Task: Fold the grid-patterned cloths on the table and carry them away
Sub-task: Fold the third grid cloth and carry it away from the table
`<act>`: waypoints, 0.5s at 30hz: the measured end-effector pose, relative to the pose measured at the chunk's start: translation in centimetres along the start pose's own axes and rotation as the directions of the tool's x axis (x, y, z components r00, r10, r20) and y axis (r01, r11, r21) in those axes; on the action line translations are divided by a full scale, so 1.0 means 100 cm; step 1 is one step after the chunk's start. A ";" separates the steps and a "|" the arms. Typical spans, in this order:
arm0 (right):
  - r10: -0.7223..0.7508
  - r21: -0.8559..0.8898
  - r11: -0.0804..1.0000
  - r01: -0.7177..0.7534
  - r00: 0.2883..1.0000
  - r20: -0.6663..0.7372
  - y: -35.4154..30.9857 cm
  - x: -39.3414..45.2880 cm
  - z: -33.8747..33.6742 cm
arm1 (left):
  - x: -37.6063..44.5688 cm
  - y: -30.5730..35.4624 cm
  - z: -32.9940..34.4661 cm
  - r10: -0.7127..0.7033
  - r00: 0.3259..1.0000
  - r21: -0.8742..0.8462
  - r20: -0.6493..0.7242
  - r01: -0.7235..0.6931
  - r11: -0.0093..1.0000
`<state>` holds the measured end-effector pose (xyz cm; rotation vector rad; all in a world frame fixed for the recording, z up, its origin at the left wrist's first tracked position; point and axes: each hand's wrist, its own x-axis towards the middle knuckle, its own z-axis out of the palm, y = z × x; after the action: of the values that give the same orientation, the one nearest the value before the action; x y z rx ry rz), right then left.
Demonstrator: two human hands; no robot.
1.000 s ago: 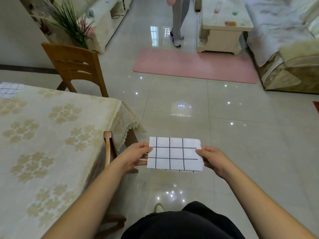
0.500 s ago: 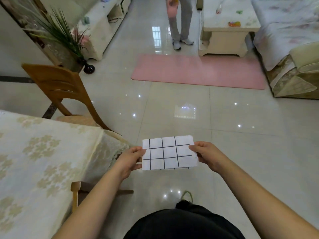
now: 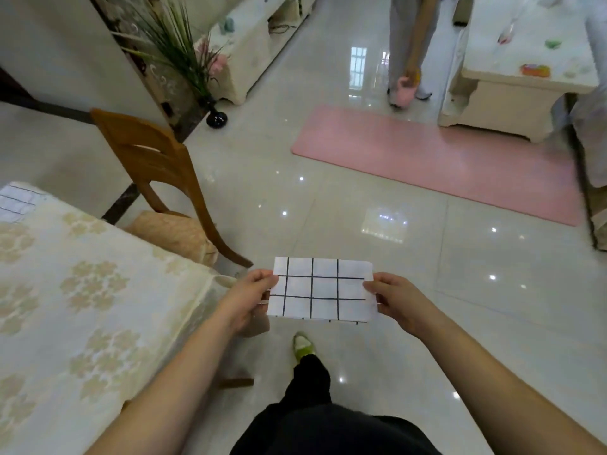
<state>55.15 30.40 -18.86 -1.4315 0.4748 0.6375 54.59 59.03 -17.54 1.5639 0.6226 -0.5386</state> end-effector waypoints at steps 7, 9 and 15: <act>0.030 -0.050 0.998 -0.028 0.999 0.025 -0.072 0.075 0.042 | 0.066 0.056 -0.041 0.005 1.000 -0.058 -0.022 -0.006 0.998; 0.028 -0.073 0.997 -0.026 0.999 0.025 -0.091 0.092 0.053 | 0.084 0.071 -0.054 0.003 1.000 -0.063 -0.029 -0.005 0.998; 0.002 -0.078 0.997 0.001 0.999 0.048 -0.134 0.135 0.078 | 0.129 0.107 -0.084 0.028 0.998 -0.037 -0.050 -0.030 0.999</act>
<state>73.49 39.47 -16.84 -1.4868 0.4163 0.6960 71.12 67.87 -17.52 1.5519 0.6432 -0.4651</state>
